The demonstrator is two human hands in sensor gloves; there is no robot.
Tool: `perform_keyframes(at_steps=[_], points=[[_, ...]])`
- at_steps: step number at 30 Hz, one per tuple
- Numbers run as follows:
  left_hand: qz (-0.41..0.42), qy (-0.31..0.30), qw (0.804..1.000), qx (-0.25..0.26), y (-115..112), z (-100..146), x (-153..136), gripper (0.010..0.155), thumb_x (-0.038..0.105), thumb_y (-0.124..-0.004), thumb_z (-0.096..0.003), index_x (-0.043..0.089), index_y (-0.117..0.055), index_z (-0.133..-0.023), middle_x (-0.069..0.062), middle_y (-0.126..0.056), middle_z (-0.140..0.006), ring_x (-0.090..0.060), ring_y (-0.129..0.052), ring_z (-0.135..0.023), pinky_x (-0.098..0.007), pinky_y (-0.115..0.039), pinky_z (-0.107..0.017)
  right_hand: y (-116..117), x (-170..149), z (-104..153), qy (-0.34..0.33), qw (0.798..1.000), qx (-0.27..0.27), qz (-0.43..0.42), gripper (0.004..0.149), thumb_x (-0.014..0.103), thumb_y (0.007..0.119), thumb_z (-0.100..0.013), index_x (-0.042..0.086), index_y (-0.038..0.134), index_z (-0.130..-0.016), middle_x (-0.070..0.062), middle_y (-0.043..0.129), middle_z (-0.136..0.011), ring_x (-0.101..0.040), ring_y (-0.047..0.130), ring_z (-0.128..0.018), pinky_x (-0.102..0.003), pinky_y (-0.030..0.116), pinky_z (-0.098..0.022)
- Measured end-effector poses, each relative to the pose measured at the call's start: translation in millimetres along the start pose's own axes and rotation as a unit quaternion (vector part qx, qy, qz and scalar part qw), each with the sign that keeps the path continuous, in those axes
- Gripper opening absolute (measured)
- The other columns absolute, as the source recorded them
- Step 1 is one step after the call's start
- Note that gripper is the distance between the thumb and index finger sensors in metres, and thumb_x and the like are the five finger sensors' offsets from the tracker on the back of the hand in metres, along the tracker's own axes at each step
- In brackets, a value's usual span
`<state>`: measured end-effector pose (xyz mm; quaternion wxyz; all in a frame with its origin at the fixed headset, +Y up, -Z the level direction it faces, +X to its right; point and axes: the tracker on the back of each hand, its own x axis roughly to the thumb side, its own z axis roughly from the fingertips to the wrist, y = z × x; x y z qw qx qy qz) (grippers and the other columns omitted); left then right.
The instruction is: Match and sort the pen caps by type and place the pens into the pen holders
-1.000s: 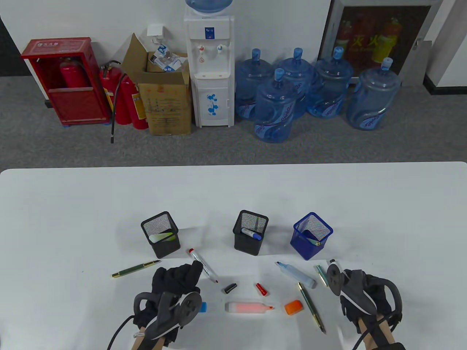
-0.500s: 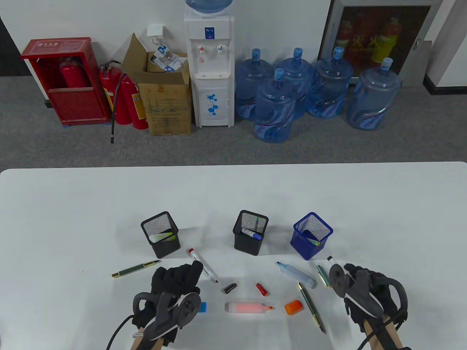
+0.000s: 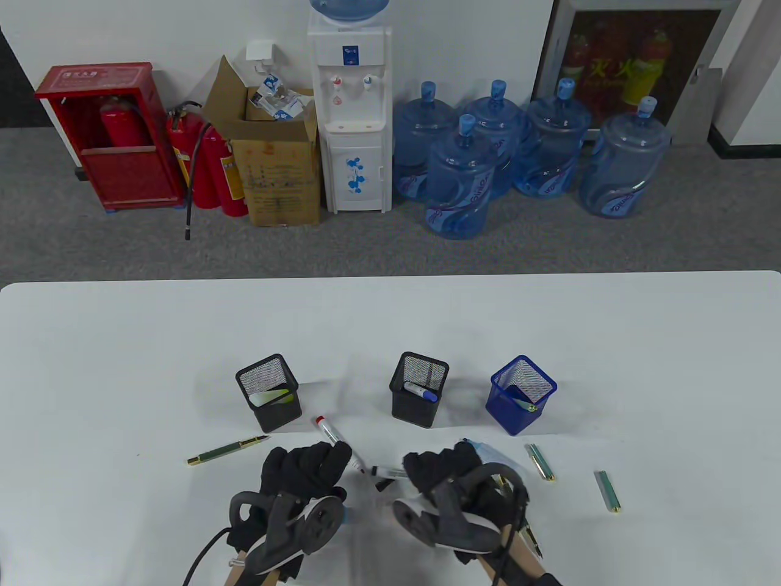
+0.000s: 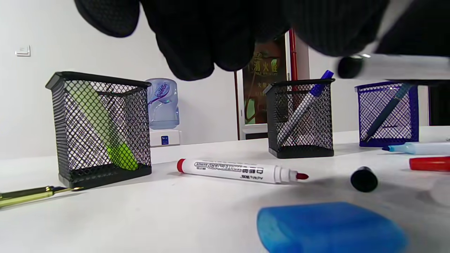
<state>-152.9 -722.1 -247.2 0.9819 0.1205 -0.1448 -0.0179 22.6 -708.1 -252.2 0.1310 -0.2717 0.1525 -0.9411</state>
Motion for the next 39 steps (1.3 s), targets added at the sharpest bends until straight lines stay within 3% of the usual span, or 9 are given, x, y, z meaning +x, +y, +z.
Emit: perform_keyframes(at_steps=[3,6,13,15,19,23,32,39], points=[[-0.012,-0.008,1.000,-0.013,-3.0,0.2,2.3,0.070,0.048,-0.076,-0.0367,0.037,-0.059,-0.104,0.004,-0.079,-0.104,-0.026,-0.092,-0.087,-0.064,-0.060,-0.075,-5.0,26.7,-9.0,-0.024,0.999,-0.029,-0.010,0.053,0.041,0.086,-0.032,0.028,0.085,-0.084,0.010,0.103,-0.076,-0.005,0.103,-0.032,-0.042,0.088,-0.054],[0.001,-0.015,1.000,-0.024,-4.6,-0.9,2.4,0.055,0.043,-0.076,-0.0379,0.037,-0.077,-0.093,0.006,-0.095,-0.088,-0.022,-0.103,-0.070,-0.063,-0.068,-0.070,-5.7,32.6,-13.2,-0.022,0.998,-0.044,-0.032,0.053,0.041,0.087,-0.032,0.027,0.086,-0.083,0.009,0.103,-0.074,-0.005,0.104,-0.030,-0.042,0.088,-0.055],[-0.011,0.009,1.000,-0.022,0.0,-0.3,-18.4,0.050,0.041,-0.078,-0.0369,0.042,-0.083,-0.086,0.008,-0.097,-0.085,-0.021,-0.103,-0.068,-0.062,-0.069,-0.069,-2.0,0.0,-11.6,0.042,0.993,-0.058,-0.097,0.057,0.046,0.084,-0.033,0.029,0.082,-0.087,0.010,0.099,-0.078,-0.004,0.104,-0.044,-0.046,0.082,-0.062],[-0.006,0.041,0.999,-0.033,1.1,0.8,-34.1,0.049,0.041,-0.079,-0.0369,0.043,-0.083,-0.086,0.009,-0.096,-0.086,-0.021,-0.102,-0.070,-0.062,-0.068,-0.069,5.0,-12.2,-11.7,0.068,0.991,-0.036,-0.106,0.054,0.040,0.087,-0.034,0.030,0.082,-0.087,0.011,0.099,-0.078,-0.004,0.105,-0.047,-0.047,0.082,-0.063],[0.029,0.082,0.995,-0.043,-0.1,2.2,-56.2,0.049,0.039,-0.081,-0.0372,0.043,-0.084,-0.086,0.007,-0.095,-0.088,-0.023,-0.101,-0.073,-0.063,-0.067,-0.070,23.2,-20.0,-17.6,0.080,0.991,0.022,-0.107,0.058,0.042,0.089,-0.030,0.033,0.082,-0.087,0.014,0.099,-0.080,-0.010,0.102,-0.063,-0.048,0.081,-0.064],[0.021,0.090,0.995,-0.045,-3.5,1.8,-59.9,0.049,0.039,-0.081,-0.0371,0.043,-0.084,-0.086,0.007,-0.095,-0.088,-0.025,-0.100,-0.072,-0.064,-0.067,-0.070,35.7,-11.0,-28.8,0.067,0.992,0.053,-0.093,0.060,0.044,0.091,-0.028,0.034,0.082,-0.087,0.016,0.100,-0.079,-0.015,0.096,-0.078,-0.051,0.077,-0.067],[0.018,0.093,0.994,-0.058,-5.5,1.3,-60.5,0.048,0.040,-0.081,-0.0369,0.043,-0.085,-0.085,0.007,-0.095,-0.087,-0.023,-0.101,-0.073,-0.064,-0.067,-0.070,52.4,3.7,-50.9,0.042,0.990,0.102,-0.086,0.060,0.042,0.094,-0.025,0.037,0.083,-0.084,0.021,0.102,-0.075,-0.014,0.096,-0.079,-0.050,0.077,-0.069],[0.020,0.089,0.994,-0.061,-5.5,0.5,-58.4,0.048,0.040,-0.081,-0.0368,0.044,-0.085,-0.085,0.007,-0.096,-0.087,-0.023,-0.101,-0.072,-0.063,-0.067,-0.069,59.9,7.3,-53.7,0.044,0.990,0.117,-0.071,0.060,0.042,0.094,-0.024,0.037,0.084,-0.083,0.022,0.103,-0.071,-0.012,0.098,-0.077,-0.050,0.078,-0.069]])
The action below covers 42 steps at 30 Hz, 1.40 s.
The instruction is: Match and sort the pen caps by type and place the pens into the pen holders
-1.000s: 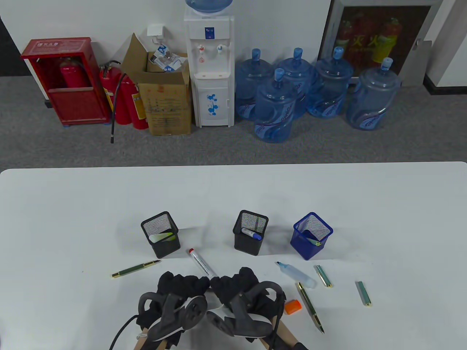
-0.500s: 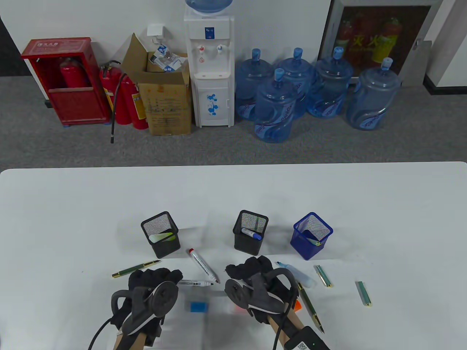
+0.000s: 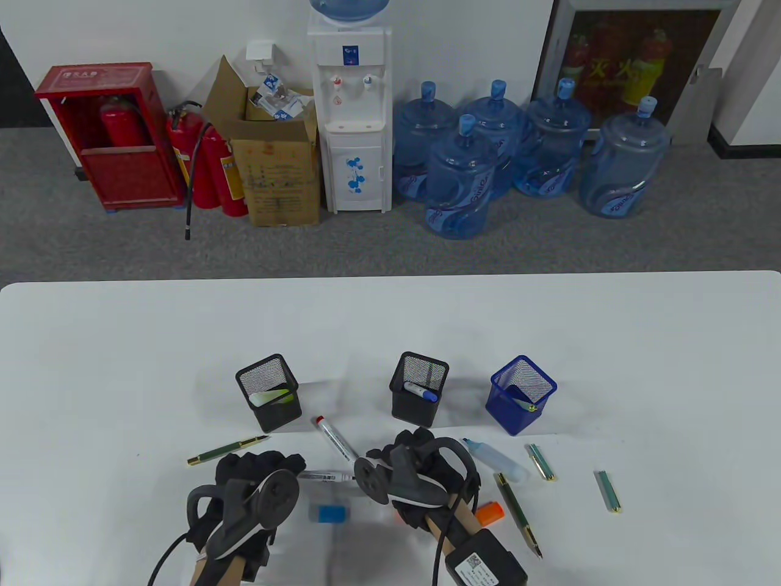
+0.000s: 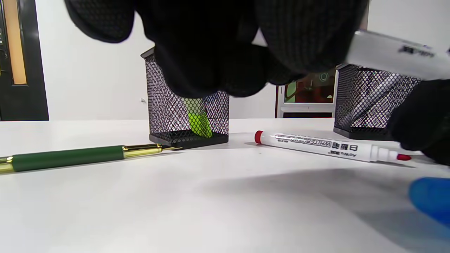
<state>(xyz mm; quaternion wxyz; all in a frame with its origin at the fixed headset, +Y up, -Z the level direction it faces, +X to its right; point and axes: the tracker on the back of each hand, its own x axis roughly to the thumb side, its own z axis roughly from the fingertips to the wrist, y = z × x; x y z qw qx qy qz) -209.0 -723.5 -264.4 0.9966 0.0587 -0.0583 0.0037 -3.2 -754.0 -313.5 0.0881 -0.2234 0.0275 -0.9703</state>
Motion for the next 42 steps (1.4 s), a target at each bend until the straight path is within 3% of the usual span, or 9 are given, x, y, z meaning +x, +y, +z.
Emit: perform_keyframes(at_steps=[10,14,17,22,24,26,29,35,42], points=[[0.003,-0.006,1.000,-0.004,-2.6,-0.1,3.7,0.049,0.040,-0.081,-0.0370,0.043,-0.084,-0.085,0.007,-0.096,-0.086,-0.025,-0.101,-0.070,-0.063,-0.067,-0.069,-0.7,0.1,2.1,-0.004,1.000,-0.002,0.023,0.059,0.038,0.091,-0.028,0.026,0.085,-0.086,0.010,0.106,-0.072,-0.018,0.101,-0.071,-0.053,0.077,-0.068],[0.010,-0.011,1.000,0.000,-3.5,0.1,5.7,0.049,0.041,-0.080,-0.0375,0.043,-0.084,-0.086,0.006,-0.096,-0.085,-0.024,-0.101,-0.069,-0.063,-0.067,-0.069,-17.6,-21.9,19.6,0.018,0.999,-0.030,-0.026,0.057,0.033,0.081,-0.036,0.026,0.079,-0.092,0.003,0.099,-0.081,-0.025,0.095,-0.077,-0.058,0.074,-0.067],[0.025,-0.020,0.999,0.010,-1.7,1.8,11.2,0.049,0.041,-0.079,-0.0380,0.042,-0.083,-0.087,0.006,-0.096,-0.085,-0.024,-0.101,-0.068,-0.062,-0.067,-0.069,-30.0,-41.5,44.6,0.028,0.994,-0.091,-0.058,0.054,0.033,0.075,-0.039,0.028,0.078,-0.092,0.002,0.095,-0.083,-0.026,0.092,-0.077,-0.059,0.073,-0.067],[0.036,-0.037,0.998,0.034,2.1,4.8,25.8,0.050,0.041,-0.078,-0.0385,0.042,-0.082,-0.088,0.006,-0.096,-0.084,-0.023,-0.101,-0.067,-0.062,-0.068,-0.069,-28.7,-71.0,79.8,0.064,0.975,-0.161,-0.140,0.052,0.034,0.073,-0.040,0.033,0.078,-0.092,0.002,0.094,-0.083,-0.026,0.094,-0.075,-0.057,0.081,-0.063],[0.044,-0.051,0.996,0.055,3.5,7.9,34.0,0.050,0.042,-0.077,-0.0388,0.041,-0.081,-0.089,0.006,-0.095,-0.084,-0.023,-0.101,-0.066,-0.061,-0.068,-0.068,-20.2,-74.6,85.6,0.071,0.971,-0.147,-0.172,0.052,0.033,0.073,-0.041,0.032,0.078,-0.092,0.000,0.093,-0.083,-0.026,0.095,-0.073,-0.054,0.084,-0.061],[0.031,-0.066,0.993,0.093,5.6,10.2,42.6,0.051,0.042,-0.076,-0.0388,0.041,-0.080,-0.089,0.006,-0.096,-0.082,-0.022,-0.101,-0.063,-0.060,-0.070,-0.067,-14.4,-74.8,89.0,0.062,0.978,-0.132,-0.150,0.052,0.033,0.069,-0.042,0.033,0.077,-0.093,-0.002,0.093,-0.082,-0.024,0.096,-0.069,-0.052,0.085,-0.059],[0.013,-0.080,0.993,0.091,5.3,11.0,54.4,0.051,0.043,-0.075,-0.0388,0.042,-0.079,-0.090,0.007,-0.096,-0.081,-0.020,-0.102,-0.062,-0.059,-0.070,-0.067,-12.5,-75.1,93.0,0.052,0.976,-0.144,-0.156,0.053,0.034,0.066,-0.042,0.032,0.075,-0.094,0.000,0.095,-0.077,-0.017,0.100,-0.060,-0.046,0.090,-0.054],[0.011,-0.082,0.993,0.085,1.3,9.3,63.3,0.051,0.043,-0.074,-0.0390,0.042,-0.079,-0.090,0.007,-0.096,-0.081,-0.022,-0.101,-0.062,-0.059,-0.070,-0.068,-19.2,-70.3,92.9,0.044,0.967,-0.179,-0.179,0.057,0.031,0.078,-0.037,0.027,0.076,-0.093,0.001,0.096,-0.078,-0.016,0.103,-0.060,-0.044,0.093,-0.053],[0.013,-0.088,0.992,0.085,0.1,9.1,70.2,0.051,0.043,-0.075,-0.0390,0.041,-0.079,-0.090,0.006,-0.096,-0.081,-0.021,-0.102,-0.062,-0.059,-0.070,-0.067,-17.4,-62.3,92.4,0.032,0.969,-0.177,-0.167,0.053,0.031,0.080,-0.037,0.032,0.080,-0.090,0.001,0.095,-0.079,-0.017,0.103,-0.062,-0.044,0.092,-0.055]])
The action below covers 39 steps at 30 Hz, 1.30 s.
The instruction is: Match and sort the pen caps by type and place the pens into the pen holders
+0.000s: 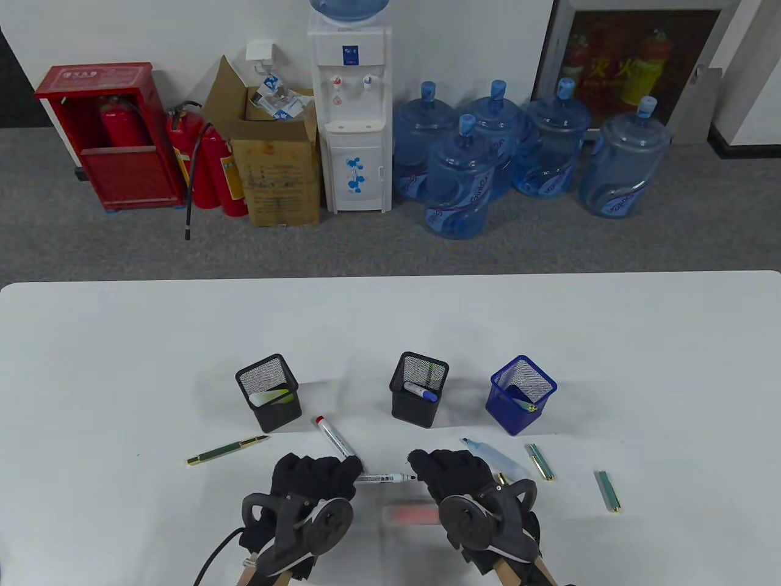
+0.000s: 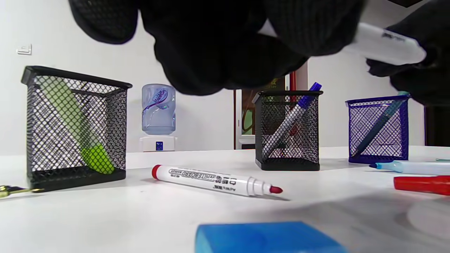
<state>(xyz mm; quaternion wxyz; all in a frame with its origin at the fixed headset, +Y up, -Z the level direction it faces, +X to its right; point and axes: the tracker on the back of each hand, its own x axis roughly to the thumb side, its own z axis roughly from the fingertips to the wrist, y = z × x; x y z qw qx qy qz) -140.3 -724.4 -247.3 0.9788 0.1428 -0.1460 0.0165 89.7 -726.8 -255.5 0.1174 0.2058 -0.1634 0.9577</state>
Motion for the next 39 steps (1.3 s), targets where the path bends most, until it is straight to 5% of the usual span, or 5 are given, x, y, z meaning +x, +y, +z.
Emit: perform_keyframes(at_steps=[12,24,31,37,39], points=[[0.009,-0.012,1.000,-0.004,-3.1,-1.0,10.8,0.050,0.042,-0.075,-0.0387,0.040,-0.081,-0.089,0.006,-0.099,-0.078,-0.022,-0.103,-0.059,-0.059,-0.072,-0.066,-0.3,5.2,1.0,-0.012,1.000,-0.016,-0.009,0.052,0.031,0.083,-0.036,0.028,0.083,-0.088,0.002,0.098,-0.077,-0.016,0.105,-0.060,-0.042,0.095,-0.053],[-0.018,-0.076,0.995,0.055,15.7,6.3,8.8,0.049,0.037,-0.081,-0.0367,0.033,-0.087,-0.085,0.004,-0.106,-0.071,-0.022,-0.108,-0.050,-0.057,-0.077,-0.064,-11.5,18.7,-1.6,-0.028,0.997,-0.023,-0.067,0.051,0.027,0.077,-0.037,0.022,0.083,-0.088,-0.001,0.103,-0.073,-0.016,0.108,-0.053,-0.038,0.099,-0.043],[-0.008,-0.074,0.996,0.054,13.2,5.6,8.0,0.048,0.037,-0.082,-0.0365,0.035,-0.088,-0.084,0.005,-0.105,-0.072,-0.023,-0.107,-0.052,-0.057,-0.075,-0.065,-6.0,9.0,-5.6,-0.001,0.989,0.041,-0.144,0.052,0.030,0.076,-0.038,0.020,0.081,-0.089,-0.001,0.103,-0.072,-0.014,0.106,-0.051,-0.036,0.098,-0.044],[-0.028,-0.065,0.997,0.036,7.2,5.1,9.2,0.052,0.042,-0.077,-0.0375,0.037,-0.082,-0.089,0.007,-0.101,-0.079,-0.021,-0.106,-0.061,-0.057,-0.074,-0.067,-2.4,-2.1,-3.2,0.016,0.988,0.032,-0.150,0.054,0.037,0.078,-0.038,0.024,0.080,-0.090,0.003,0.101,-0.073,-0.013,0.105,-0.054,-0.037,0.096,-0.047],[-0.028,-0.040,0.999,0.018,5.7,5.0,2.6,0.064,0.045,-0.074,-0.0377,0.036,-0.067,-0.101,0.003,-0.092,-0.094,-0.024,-0.100,-0.074,-0.059,-0.069,-0.070,-8.1,-3.1,-3.0,0.019,0.990,0.011,-0.142,0.054,0.039,0.079,-0.037,0.024,0.081,-0.089,0.003,0.100,-0.072,-0.013,0.104,-0.053,-0.038,0.095,-0.048]])
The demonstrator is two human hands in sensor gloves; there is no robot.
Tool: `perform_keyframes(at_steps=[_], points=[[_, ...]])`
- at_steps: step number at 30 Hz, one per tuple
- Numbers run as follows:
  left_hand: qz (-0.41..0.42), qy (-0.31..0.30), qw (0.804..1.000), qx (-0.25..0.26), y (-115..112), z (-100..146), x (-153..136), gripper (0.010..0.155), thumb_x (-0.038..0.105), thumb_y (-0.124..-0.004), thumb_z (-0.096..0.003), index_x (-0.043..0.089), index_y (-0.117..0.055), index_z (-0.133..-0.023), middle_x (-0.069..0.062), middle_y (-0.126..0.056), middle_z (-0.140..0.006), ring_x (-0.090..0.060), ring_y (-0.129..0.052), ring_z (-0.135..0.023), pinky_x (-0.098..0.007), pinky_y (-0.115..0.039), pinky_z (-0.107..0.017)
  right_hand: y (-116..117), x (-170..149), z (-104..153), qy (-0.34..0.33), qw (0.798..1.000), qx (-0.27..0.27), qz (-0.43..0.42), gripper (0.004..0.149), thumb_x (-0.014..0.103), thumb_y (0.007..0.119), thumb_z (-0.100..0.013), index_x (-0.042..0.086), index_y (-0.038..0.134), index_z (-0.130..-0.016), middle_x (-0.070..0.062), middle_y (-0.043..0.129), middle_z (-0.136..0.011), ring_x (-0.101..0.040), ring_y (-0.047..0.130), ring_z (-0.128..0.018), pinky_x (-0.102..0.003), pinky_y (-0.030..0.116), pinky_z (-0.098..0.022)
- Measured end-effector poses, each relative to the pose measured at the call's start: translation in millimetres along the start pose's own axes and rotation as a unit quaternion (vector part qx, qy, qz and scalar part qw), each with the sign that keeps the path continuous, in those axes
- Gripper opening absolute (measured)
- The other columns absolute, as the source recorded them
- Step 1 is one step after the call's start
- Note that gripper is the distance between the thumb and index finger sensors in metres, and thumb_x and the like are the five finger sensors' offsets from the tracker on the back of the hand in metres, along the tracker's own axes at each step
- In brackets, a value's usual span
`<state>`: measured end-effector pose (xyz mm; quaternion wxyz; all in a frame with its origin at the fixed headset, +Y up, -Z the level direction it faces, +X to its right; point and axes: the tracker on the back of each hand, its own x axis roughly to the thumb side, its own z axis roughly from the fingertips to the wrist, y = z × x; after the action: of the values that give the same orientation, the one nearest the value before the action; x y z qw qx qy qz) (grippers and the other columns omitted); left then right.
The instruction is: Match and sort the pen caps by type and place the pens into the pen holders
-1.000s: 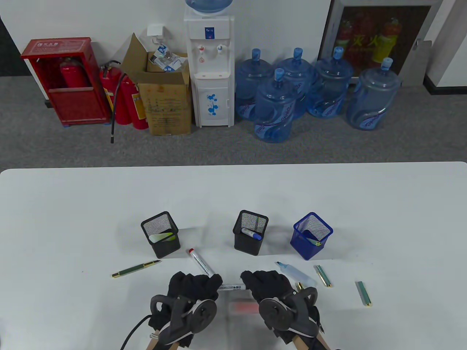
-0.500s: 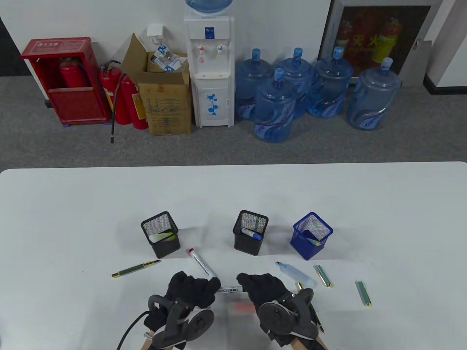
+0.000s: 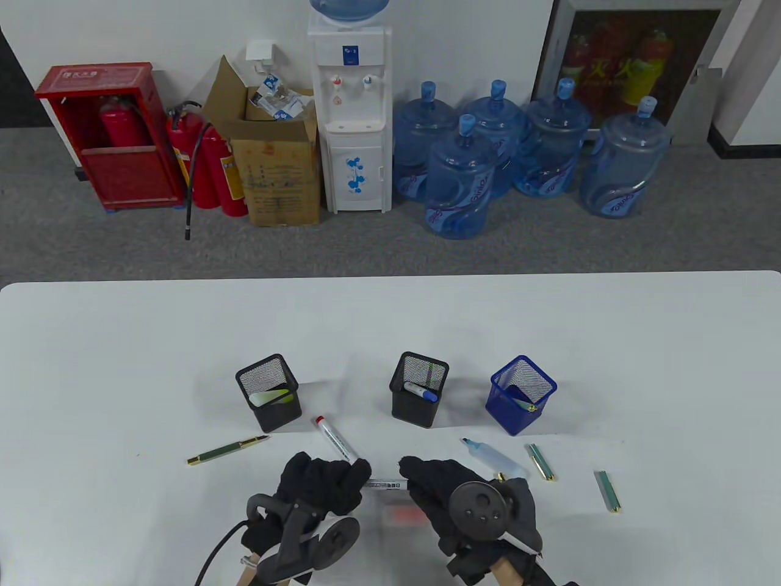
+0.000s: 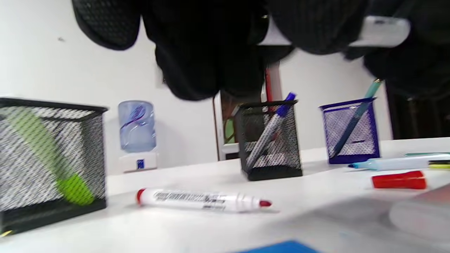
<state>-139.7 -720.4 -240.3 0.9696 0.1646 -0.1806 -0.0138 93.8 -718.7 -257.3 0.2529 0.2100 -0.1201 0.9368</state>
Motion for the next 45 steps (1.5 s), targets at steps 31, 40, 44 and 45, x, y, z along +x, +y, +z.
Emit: perform_keyframes(at_steps=[31,40,44,45], points=[[0.025,0.100,0.994,-0.027,-9.3,5.3,-53.5,0.064,0.047,-0.072,-0.0394,0.034,-0.066,-0.102,0.002,-0.093,-0.090,-0.025,-0.100,-0.068,-0.058,-0.072,-0.066,-29.8,-13.8,-97.2,0.052,0.946,-0.027,0.319,0.061,0.048,0.074,-0.040,0.021,0.075,-0.095,-0.002,0.092,-0.086,-0.017,0.102,-0.060,-0.040,0.091,-0.049],[0.003,0.095,0.995,-0.042,-12.6,4.4,-49.8,0.057,0.043,-0.076,-0.0400,0.039,-0.073,-0.097,0.002,-0.092,-0.093,-0.025,-0.100,-0.071,-0.058,-0.071,-0.067,-44.9,-36.3,-7.4,0.025,0.961,-0.039,0.272,0.052,0.048,0.075,-0.040,0.026,0.083,-0.087,0.003,0.098,-0.078,-0.015,0.105,-0.062,-0.042,0.091,-0.055],[-0.020,0.081,0.994,-0.068,-17.9,1.4,-41.3,0.056,0.039,-0.077,-0.0409,0.042,-0.073,-0.096,0.002,-0.087,-0.099,-0.026,-0.096,-0.080,-0.060,-0.068,-0.070,-28.6,-60.5,19.3,0.030,0.962,-0.027,0.272,0.051,0.047,0.075,-0.040,0.026,0.084,-0.086,0.003,0.099,-0.077,-0.016,0.105,-0.063,-0.043,0.090,-0.057],[-0.027,0.072,0.994,-0.078,-20.4,-0.7,-39.1,0.055,0.038,-0.075,-0.0414,0.043,-0.073,-0.096,0.002,-0.086,-0.101,-0.026,-0.095,-0.081,-0.060,-0.067,-0.071,-28.4,-63.8,20.4,0.034,0.958,-0.008,0.284,0.051,0.047,0.075,-0.040,0.026,0.084,-0.086,0.003,0.099,-0.078,-0.016,0.105,-0.065,-0.044,0.089,-0.057]])
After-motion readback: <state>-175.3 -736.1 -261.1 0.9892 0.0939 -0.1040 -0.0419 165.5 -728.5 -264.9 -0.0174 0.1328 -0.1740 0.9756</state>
